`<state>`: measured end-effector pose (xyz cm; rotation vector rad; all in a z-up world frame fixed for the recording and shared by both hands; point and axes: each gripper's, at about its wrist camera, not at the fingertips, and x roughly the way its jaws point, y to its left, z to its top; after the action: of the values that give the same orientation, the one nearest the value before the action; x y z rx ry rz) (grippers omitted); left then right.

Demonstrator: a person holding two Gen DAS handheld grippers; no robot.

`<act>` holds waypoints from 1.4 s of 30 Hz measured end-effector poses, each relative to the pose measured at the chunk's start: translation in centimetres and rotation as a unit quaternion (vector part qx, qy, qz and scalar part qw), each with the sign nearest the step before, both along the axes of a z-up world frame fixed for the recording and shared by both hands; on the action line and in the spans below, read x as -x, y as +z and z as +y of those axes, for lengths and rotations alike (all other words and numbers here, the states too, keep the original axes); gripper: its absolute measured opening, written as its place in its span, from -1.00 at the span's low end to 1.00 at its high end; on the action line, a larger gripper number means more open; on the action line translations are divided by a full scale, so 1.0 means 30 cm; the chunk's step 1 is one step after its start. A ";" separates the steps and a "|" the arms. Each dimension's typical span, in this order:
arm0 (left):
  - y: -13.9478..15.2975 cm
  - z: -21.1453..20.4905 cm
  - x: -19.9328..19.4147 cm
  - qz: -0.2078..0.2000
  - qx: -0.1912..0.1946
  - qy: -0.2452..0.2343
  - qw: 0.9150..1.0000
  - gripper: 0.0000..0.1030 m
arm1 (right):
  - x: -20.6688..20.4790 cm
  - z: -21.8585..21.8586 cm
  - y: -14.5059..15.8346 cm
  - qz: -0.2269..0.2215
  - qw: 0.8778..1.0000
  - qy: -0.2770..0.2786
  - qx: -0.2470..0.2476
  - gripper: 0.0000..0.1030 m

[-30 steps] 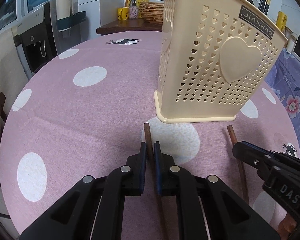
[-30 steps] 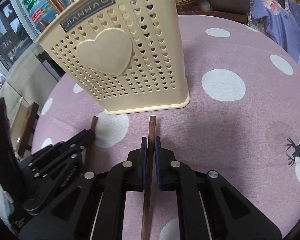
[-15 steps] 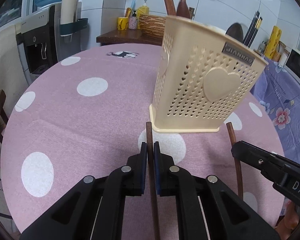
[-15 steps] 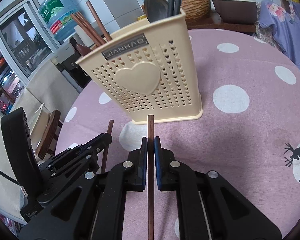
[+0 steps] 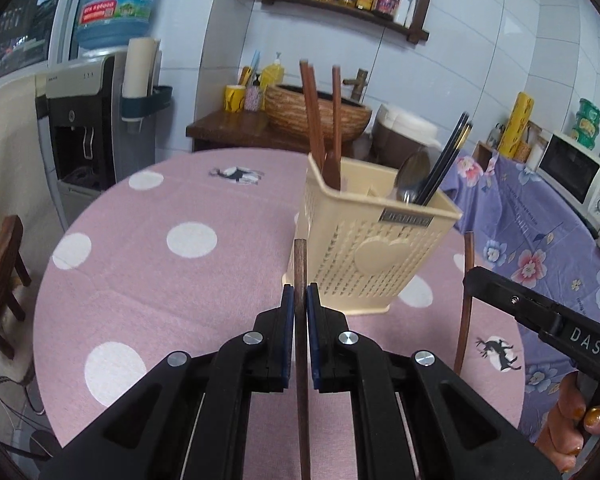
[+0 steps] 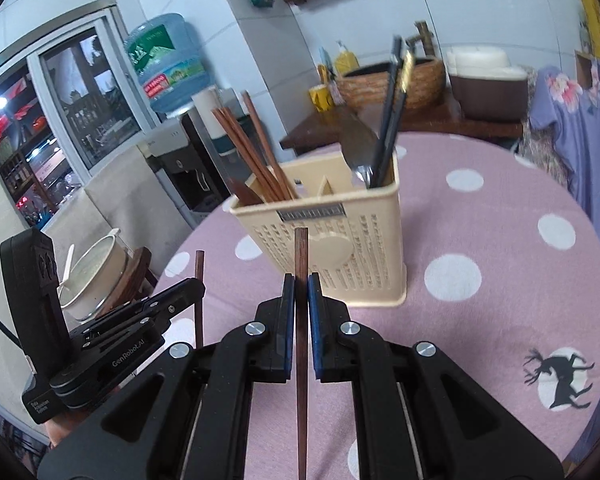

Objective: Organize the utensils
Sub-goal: 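Carry the wooden chopstick with the left tool while the right tool carries its wooden chopstick to the holder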

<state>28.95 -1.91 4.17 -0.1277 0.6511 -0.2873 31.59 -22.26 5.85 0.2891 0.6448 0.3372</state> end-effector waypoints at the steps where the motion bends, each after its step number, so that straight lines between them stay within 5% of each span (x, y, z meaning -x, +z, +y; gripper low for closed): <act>1: 0.020 0.001 0.006 -0.007 0.001 -0.002 1.000 -0.85 | 0.008 0.003 0.022 -0.010 1.000 0.003 0.002 -0.85; 9: 0.124 0.005 0.060 -0.049 0.006 -0.015 0.999 -0.86 | 0.068 0.026 0.158 -0.061 0.998 0.018 0.024 -0.85; 30: 0.259 -0.012 0.076 -0.092 0.011 -0.038 0.995 -0.86 | 0.057 0.037 0.268 -0.086 0.995 0.031 0.042 -0.85; 42: 0.576 -0.061 -0.026 -0.164 0.019 -0.021 0.986 -0.86 | -0.011 -0.017 0.616 -0.168 0.984 -0.007 0.059 -0.85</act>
<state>29.73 -3.73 21.46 -0.1015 0.3225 -0.3522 31.91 -22.76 24.32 0.1186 0.3294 0.3246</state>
